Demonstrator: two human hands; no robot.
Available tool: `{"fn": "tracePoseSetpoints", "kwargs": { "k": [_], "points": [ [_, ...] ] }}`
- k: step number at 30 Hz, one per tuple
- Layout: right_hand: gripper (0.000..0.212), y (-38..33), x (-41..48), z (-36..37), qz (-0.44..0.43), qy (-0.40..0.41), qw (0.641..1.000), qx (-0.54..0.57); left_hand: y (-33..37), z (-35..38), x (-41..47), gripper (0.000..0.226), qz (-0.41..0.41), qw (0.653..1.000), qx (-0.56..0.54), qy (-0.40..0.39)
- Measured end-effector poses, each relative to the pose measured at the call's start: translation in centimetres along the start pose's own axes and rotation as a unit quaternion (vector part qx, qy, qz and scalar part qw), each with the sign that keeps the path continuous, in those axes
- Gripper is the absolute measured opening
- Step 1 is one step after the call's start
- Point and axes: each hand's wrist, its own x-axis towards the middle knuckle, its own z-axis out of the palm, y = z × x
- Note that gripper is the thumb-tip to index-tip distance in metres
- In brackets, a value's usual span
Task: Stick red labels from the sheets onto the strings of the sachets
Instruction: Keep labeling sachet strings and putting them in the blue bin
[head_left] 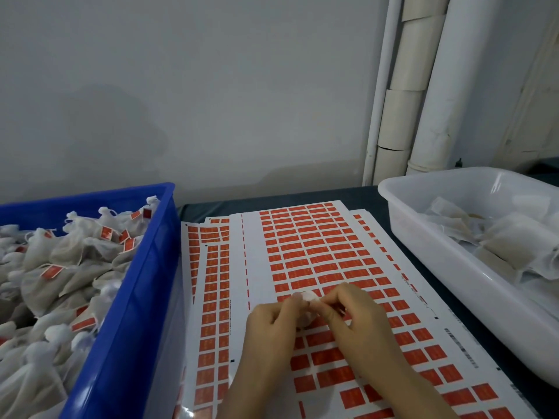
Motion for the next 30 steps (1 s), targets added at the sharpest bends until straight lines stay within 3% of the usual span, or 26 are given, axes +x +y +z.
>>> {"fn": "tracePoseSetpoints", "kwargs": {
  "k": [3,8,14,17,19,23,27,30],
  "points": [
    [0.011,-0.3,-0.2,0.3,-0.025,-0.016,1.000,-0.005,0.7,0.0,0.0,0.046,-0.028,0.999,-0.011,0.018],
    [0.013,-0.5,-0.4,0.7,-0.052,-0.028,0.998,-0.007,1.2,-0.2,-0.2,0.033,0.009,0.998,-0.063,-0.009],
    [0.014,-0.4,-0.6,0.9,-0.054,-0.038,0.998,-0.011,0.5,-0.3,0.3,0.022,-0.010,0.994,-0.108,0.007],
    [0.013,-0.3,-0.6,1.1,-0.049,-0.042,0.998,0.000,0.1,-0.1,0.4,0.005,-0.024,0.995,-0.092,0.044],
    [0.015,-0.3,-0.6,1.1,-0.052,-0.043,0.998,0.010,-0.3,0.0,0.6,0.009,-0.015,0.996,-0.044,0.071],
    [0.021,-0.3,-0.6,0.9,-0.081,-0.024,0.996,0.006,-1.0,0.0,0.9,0.025,0.056,0.993,0.044,0.094],
    [0.010,-0.6,-0.5,0.9,-0.132,0.048,0.989,-0.052,-1.5,-0.1,0.8,0.032,0.156,0.974,0.129,0.104],
    [0.014,-0.5,-0.5,1.1,-0.119,0.035,0.991,-0.049,-1.8,-0.1,0.7,0.028,0.213,0.955,0.180,0.104]
  ]
}}
